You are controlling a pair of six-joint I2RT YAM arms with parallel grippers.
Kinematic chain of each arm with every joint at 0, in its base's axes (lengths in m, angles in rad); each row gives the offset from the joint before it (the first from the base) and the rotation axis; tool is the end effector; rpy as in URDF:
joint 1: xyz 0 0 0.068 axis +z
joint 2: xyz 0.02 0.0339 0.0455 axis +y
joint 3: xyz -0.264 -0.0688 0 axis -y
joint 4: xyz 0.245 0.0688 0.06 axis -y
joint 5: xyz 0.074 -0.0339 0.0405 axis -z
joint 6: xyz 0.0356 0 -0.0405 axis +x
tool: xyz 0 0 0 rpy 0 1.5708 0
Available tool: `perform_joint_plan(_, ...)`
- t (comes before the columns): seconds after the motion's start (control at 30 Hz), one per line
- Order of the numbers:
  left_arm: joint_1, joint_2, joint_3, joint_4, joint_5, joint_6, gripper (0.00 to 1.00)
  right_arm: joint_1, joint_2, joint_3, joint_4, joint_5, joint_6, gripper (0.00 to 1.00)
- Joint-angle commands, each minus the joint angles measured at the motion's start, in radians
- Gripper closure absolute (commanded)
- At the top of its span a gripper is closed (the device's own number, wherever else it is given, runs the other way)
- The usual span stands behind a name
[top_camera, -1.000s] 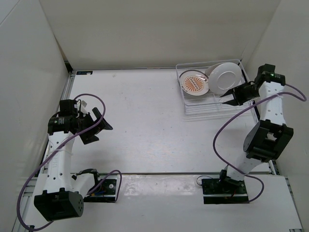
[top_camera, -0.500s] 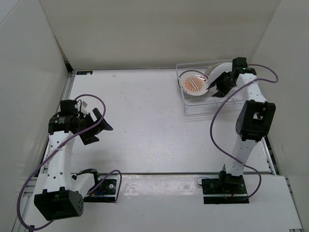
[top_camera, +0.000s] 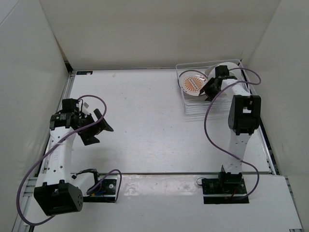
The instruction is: Unload the plates from the dish rack
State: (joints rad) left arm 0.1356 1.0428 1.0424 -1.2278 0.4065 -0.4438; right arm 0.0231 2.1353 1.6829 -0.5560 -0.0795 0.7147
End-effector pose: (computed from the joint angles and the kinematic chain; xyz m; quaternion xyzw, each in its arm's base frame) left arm 0.1682 0.0087 0.3010 -0.2427 0.9347 -0.2222 0.1344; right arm 0.4660 0.0136 0.1908 0.3150 0.9069 0.1356 0.2449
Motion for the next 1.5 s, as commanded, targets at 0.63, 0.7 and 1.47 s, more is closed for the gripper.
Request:
perform_joint_plan(0.63,0.004,0.095,0.048,-0.022,0.074,0.036,0.0,0.037,-0.072,-0.307,0.634,0.0,0.166,0.62)
perform_joint_plan(0.7,0.002,0.097,0.053,-0.022,0.074,0.037,0.0,0.034,-0.075,-0.307,0.646,0.0,0.163,0.76)
perform_joint_plan(1.47,0.005,0.092,0.054,-0.035,0.098,0.059,0.0,0.034,-0.08,-0.5,1.02,-0.056,0.362,0.56)
